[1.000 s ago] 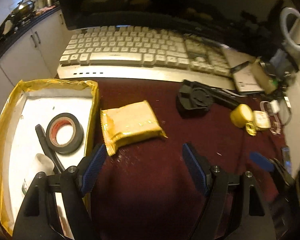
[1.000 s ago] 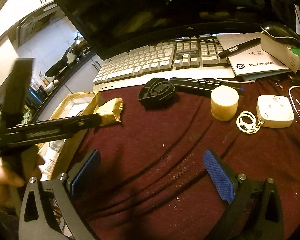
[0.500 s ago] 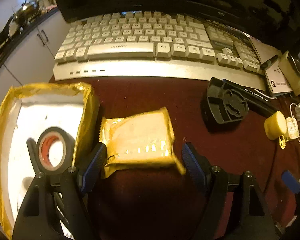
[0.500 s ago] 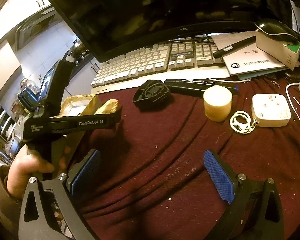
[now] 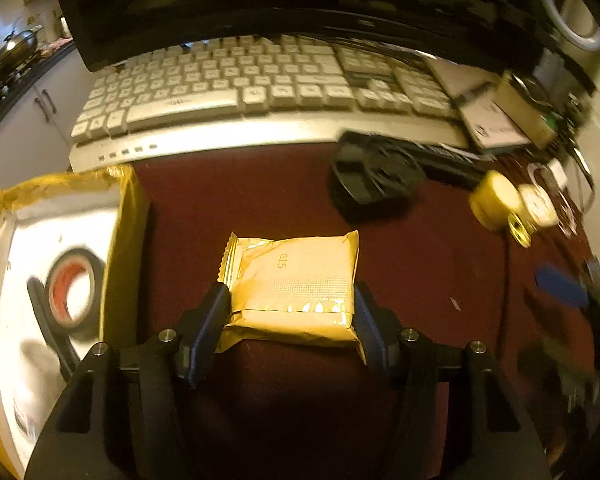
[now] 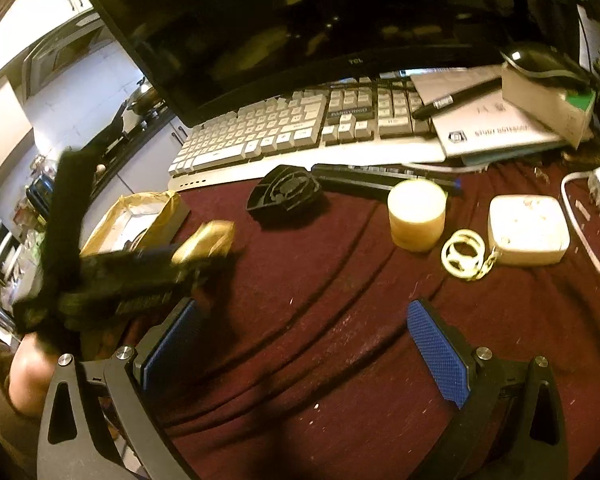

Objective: Organize rigid objects
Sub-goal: 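Grasp the yellow wrapped packet with the left tool while the right tool approaches the black holder, then grasp the black fan-shaped holder with the right tool while the left tool holds the packet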

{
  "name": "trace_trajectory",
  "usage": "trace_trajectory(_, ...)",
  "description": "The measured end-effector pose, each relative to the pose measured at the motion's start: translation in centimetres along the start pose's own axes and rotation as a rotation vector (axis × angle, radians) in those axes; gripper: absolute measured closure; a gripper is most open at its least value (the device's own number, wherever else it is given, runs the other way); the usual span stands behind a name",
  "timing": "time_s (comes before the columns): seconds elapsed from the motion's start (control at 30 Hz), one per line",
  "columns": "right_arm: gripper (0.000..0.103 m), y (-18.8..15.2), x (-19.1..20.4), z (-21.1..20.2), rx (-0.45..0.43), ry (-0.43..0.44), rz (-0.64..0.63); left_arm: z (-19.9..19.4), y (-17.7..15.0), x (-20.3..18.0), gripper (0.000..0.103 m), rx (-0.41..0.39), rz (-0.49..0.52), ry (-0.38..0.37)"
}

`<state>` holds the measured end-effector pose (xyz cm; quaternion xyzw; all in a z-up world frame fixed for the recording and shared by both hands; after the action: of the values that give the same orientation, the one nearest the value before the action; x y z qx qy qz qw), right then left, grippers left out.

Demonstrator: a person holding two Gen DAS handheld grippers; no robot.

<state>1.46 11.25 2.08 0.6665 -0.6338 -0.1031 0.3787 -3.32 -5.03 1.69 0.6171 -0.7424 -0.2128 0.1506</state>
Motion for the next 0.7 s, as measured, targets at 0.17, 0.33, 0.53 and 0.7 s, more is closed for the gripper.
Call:
trace_trajectory(0.17, 0.002, 2.2, 0.7, 0.2, -0.009, -0.040, -0.072, -2.4, -3.9, -0.7, 0.042, 0.016, 0.067, -0.016)
trace_trajectory(0.33, 0.002, 5.2, 2.5, 2.7, -0.001, -0.047, -0.155, -3.9, -5.9, 0.2, 0.042, 0.024, 0.028, -0.047)
trace_trajectory(0.53, 0.002, 7.7, 3.2, 7.9, 0.065, -0.089, -0.141, -3.7, -5.8, -0.1, 0.040, 0.026, 0.028, -0.047)
trace_trajectory(0.7, 0.017, 7.6, 3.9, 11.5, 0.134, -0.156, -0.139, -3.5, -5.9, -0.3, 0.037, 0.025, 0.040, -0.033)
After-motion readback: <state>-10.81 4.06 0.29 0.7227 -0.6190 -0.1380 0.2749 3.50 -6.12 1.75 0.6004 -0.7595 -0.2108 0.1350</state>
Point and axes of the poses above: each gripper's, at about its wrist camera, not at the fingertips, and z roughly the way its jaws point, x to its left, y to its top, the point moved 1 cm from there along z, roughly the way its jaws point, and after that the axes turned 1 degree about -z, right-handed, at the moved point
